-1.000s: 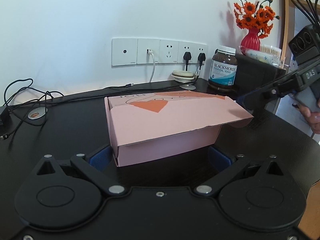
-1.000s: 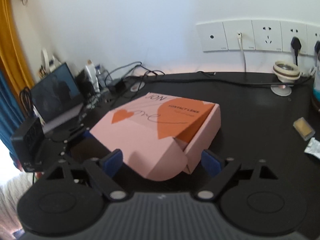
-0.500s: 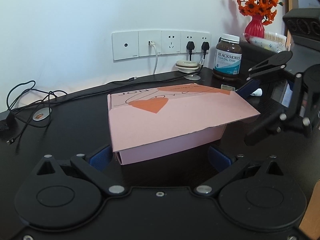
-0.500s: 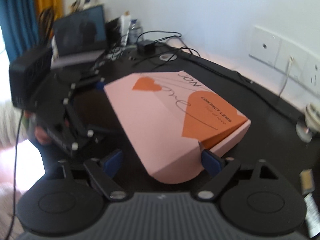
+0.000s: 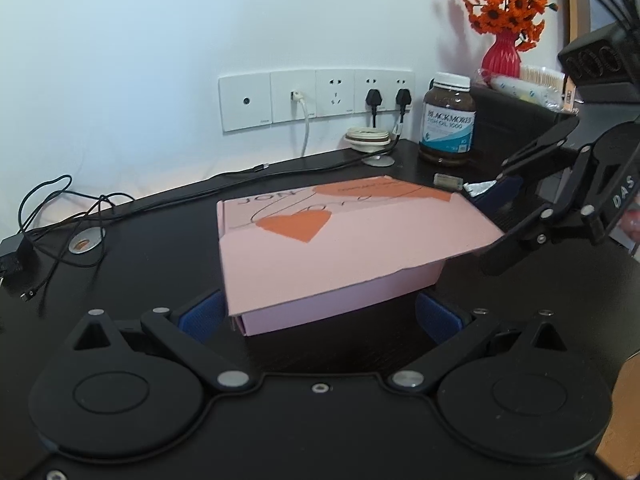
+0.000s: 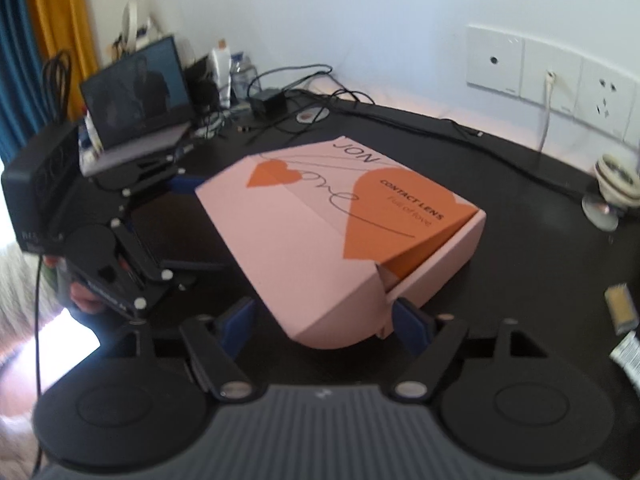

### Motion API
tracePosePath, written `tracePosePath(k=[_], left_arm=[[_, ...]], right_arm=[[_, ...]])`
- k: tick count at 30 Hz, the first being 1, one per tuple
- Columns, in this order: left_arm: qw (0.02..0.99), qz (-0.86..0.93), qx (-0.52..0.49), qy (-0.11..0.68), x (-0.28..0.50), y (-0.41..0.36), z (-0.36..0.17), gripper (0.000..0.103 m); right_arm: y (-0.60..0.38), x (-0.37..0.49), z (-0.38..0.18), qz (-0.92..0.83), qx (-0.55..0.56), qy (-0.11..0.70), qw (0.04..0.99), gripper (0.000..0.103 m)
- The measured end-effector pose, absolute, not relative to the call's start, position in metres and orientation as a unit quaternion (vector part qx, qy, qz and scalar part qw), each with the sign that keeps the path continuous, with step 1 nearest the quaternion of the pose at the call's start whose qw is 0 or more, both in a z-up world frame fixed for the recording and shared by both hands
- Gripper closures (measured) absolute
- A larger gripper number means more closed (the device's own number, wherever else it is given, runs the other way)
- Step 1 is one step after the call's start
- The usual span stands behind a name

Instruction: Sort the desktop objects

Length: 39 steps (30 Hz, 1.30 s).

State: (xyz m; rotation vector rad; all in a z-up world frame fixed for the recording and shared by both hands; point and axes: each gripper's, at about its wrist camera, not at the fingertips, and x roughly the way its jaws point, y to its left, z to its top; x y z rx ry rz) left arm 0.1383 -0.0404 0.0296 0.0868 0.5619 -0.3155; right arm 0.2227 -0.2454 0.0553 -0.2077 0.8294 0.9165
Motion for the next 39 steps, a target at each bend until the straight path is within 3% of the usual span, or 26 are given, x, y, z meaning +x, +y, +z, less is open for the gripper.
tracePosePath(k=[18,39], left_arm=[[0.951,-0.119,0.067,0.278,0.139,-0.057,0.035,0.000],[0.936,-0.159,0.046,0.310,0.142,-0.048,0.027,0.000]], right_arm=[[-0.246,0.237,0.048,0.400,0.041,0.458,0.793,0.028],[-0.240,0.235,0.043,0.367,0.020,0.464,0.806,0.028]])
